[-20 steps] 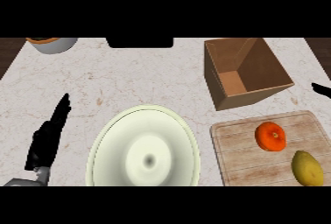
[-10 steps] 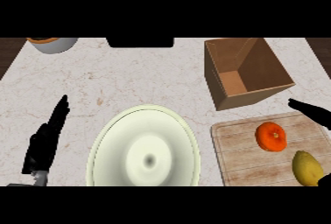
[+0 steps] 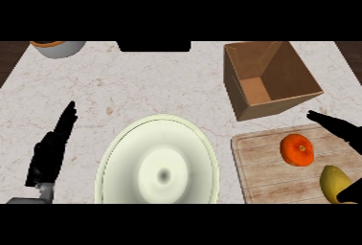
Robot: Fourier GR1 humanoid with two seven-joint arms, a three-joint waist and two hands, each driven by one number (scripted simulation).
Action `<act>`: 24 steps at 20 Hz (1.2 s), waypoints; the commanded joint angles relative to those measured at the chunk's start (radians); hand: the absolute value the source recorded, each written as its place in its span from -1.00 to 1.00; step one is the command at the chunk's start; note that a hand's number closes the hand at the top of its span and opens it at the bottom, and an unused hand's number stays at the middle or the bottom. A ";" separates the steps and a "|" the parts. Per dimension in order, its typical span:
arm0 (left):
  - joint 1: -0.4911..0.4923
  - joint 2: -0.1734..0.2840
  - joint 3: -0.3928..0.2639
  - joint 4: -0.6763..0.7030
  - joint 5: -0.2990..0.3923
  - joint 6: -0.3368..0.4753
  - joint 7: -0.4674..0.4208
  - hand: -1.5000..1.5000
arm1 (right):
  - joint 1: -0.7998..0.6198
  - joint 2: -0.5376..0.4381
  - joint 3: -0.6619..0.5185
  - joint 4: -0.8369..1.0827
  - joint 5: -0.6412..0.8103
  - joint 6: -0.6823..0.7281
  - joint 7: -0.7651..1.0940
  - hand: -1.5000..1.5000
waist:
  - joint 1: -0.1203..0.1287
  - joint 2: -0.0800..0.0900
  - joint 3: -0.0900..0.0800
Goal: Pick the squash from the cutting board and place it in the cardboard box
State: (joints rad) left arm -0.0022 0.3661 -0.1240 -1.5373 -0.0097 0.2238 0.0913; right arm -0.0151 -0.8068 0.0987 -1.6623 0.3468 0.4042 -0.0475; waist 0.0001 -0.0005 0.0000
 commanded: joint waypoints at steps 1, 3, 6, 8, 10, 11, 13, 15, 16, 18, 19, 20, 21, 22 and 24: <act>0.050 -0.031 -0.003 -0.057 -0.039 -0.012 0.022 0.00 | -0.045 0.062 -0.019 0.076 0.078 0.033 -0.035 -1.00 | 0.004 0.000 0.000; -0.031 -0.014 0.065 0.078 0.000 -0.070 -0.035 0.00 | 0.052 0.092 -0.026 -0.088 0.071 0.028 0.059 -1.00 | -0.006 0.000 0.000; 0.028 -0.052 0.044 -0.033 -0.065 -0.050 0.007 0.00 | 0.019 0.125 -0.058 -0.053 0.126 0.075 0.007 -1.00 | -0.001 0.000 0.000; -0.040 -0.082 0.041 0.035 -0.069 -0.042 0.012 0.00 | 0.032 0.168 -0.014 0.025 0.200 -0.005 -0.061 -1.00 | -0.002 0.001 0.000; 0.033 -0.052 0.086 0.004 -0.038 -0.089 -0.022 0.00 | 0.014 0.186 -0.027 0.079 0.217 0.003 -0.093 -1.00 | 0.002 0.001 0.000; -0.001 -0.088 0.047 -0.055 -0.082 -0.051 0.058 0.00 | -0.031 0.181 -0.077 0.063 0.178 0.054 -0.050 -1.00 | 0.001 0.000 0.000; 0.041 -0.055 0.103 0.017 -0.046 -0.118 -0.072 0.00 | 0.064 0.224 -0.051 0.002 0.225 0.007 -0.059 -1.00 | -0.001 0.000 0.000; -0.001 -0.082 0.108 0.024 -0.074 -0.111 -0.007 0.00 | 0.011 0.256 -0.053 -0.013 0.244 0.063 -0.019 -1.00 | -0.001 0.000 0.000; 0.002 -0.079 0.135 0.081 -0.069 -0.121 -0.070 0.00 | -0.016 0.242 -0.082 0.037 0.247 0.067 -0.060 -1.00 | 0.000 0.000 0.000; -0.002 -0.115 0.099 0.044 -0.112 -0.099 -0.038 0.00 | -0.044 0.228 -0.127 0.092 0.239 0.101 -0.097 -1.00 | 0.001 0.000 0.000; 0.059 -0.133 0.075 -0.025 -0.139 -0.068 -0.044 0.00 | -0.025 0.239 -0.116 0.091 0.258 0.079 -0.116 -1.00 | 0.002 0.000 0.000; 0.012 -0.124 0.114 0.054 -0.111 -0.082 -0.081 0.00 | -0.023 0.318 -0.034 0.075 0.318 0.024 -0.049 -1.00 | 0.002 0.001 0.000; -0.013 -0.123 0.109 -0.009 -0.121 -0.105 0.018 0.00 | -0.022 0.260 -0.112 0.088 0.301 0.078 -0.110 -1.00 | 0.000 0.000 0.000; -0.042 -0.117 0.121 0.080 -0.115 -0.106 -0.030 0.00 | 0.067 0.266 -0.105 0.107 0.307 -0.006 -0.190 -1.00 | -0.004 0.000 0.000; 0.019 -0.143 0.085 -0.061 -0.164 -0.092 0.037 0.00 | -0.037 0.302 -0.109 0.088 0.322 0.078 -0.083 -1.00 | 0.002 0.000 0.000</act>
State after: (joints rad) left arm -0.0015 0.2490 -0.0240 -1.5410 -0.1330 0.1269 0.0934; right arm -0.0222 -0.5367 0.0042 -1.5952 0.6325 0.4696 -0.1325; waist 0.0002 -0.0004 0.0001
